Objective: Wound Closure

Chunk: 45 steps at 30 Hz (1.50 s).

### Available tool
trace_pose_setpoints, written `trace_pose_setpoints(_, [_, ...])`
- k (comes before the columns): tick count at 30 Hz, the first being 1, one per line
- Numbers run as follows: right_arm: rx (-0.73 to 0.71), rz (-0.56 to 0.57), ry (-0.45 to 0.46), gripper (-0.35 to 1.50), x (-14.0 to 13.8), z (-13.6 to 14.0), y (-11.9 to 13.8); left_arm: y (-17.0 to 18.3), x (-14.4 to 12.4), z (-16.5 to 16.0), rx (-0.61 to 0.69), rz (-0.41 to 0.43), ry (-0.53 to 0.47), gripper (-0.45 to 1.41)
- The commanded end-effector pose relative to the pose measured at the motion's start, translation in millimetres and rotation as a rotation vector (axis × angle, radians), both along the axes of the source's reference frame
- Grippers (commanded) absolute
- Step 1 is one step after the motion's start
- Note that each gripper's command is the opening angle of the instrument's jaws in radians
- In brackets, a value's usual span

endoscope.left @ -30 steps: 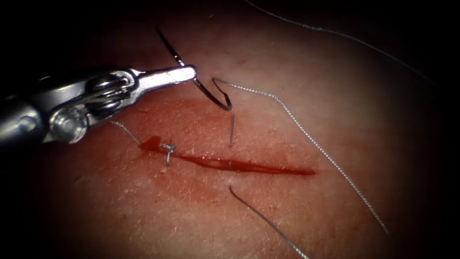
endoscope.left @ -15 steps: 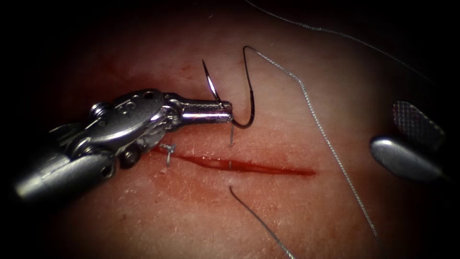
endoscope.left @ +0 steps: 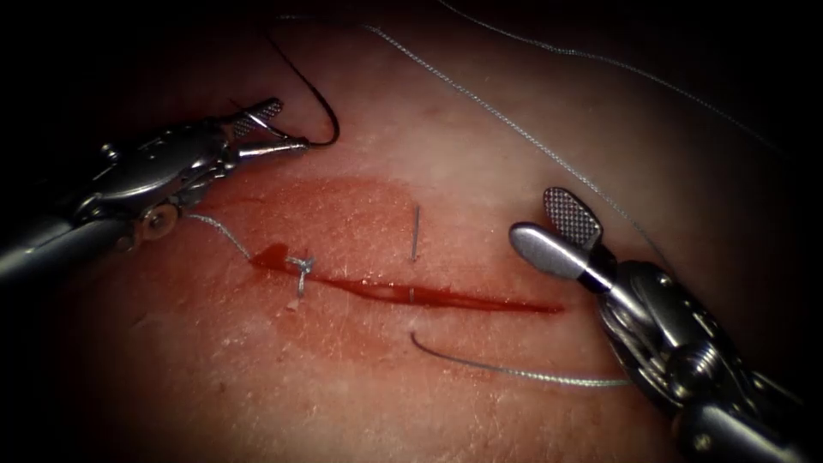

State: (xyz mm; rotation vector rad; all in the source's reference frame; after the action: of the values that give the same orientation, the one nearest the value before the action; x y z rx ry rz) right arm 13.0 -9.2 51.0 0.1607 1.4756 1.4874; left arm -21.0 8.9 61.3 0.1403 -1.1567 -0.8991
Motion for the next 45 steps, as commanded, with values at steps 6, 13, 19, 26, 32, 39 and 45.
trace_pose_setpoints(6, [0.014,0.187,0.013,0.90,-10.9,-4.0,7.0,5.8,-1.2,-6.0,-0.159,0.153,0.052,1.40])
trace_pose_setpoints(13, [0.033,0.219,0.005,0.91,-15.4,-4.9,8.3,7.8,-7.5,-14.1,-0.356,0.333,0.103,1.40])
trace_pose_setpoints(19, [0.011,0.206,0.026,0.95,-14.9,-5.5,7.9,9.1,-22.5,-12.9,-0.475,0.729,0.114,1.31])
trace_pose_setpoints(26, [0.005,0.199,0.037,0.95,-15.9,-5.4,7.9,10.1,-33.2,-5.3,-0.498,1.058,0.229,1.26])
trace_pose_setpoints(32, [0.001,0.187,0.042,0.96,-15.4,-5.4,7.7,10.0,-33.2,0.0,-0.494,1.269,0.171,1.21])
trace_pose_setpoints(39, [0.000,0.178,0.046,0.98,-14.9,-5.7,7.5,3.7,-31.7,3.3,-0.447,1.420,-0.017,1.16])
trace_pose_setpoints(45, [-0.002,0.172,0.048,1.01,-14.2,-5.8,7.3,1.3,-32.9,2.8,-0.480,1.411,-0.076,1.09])
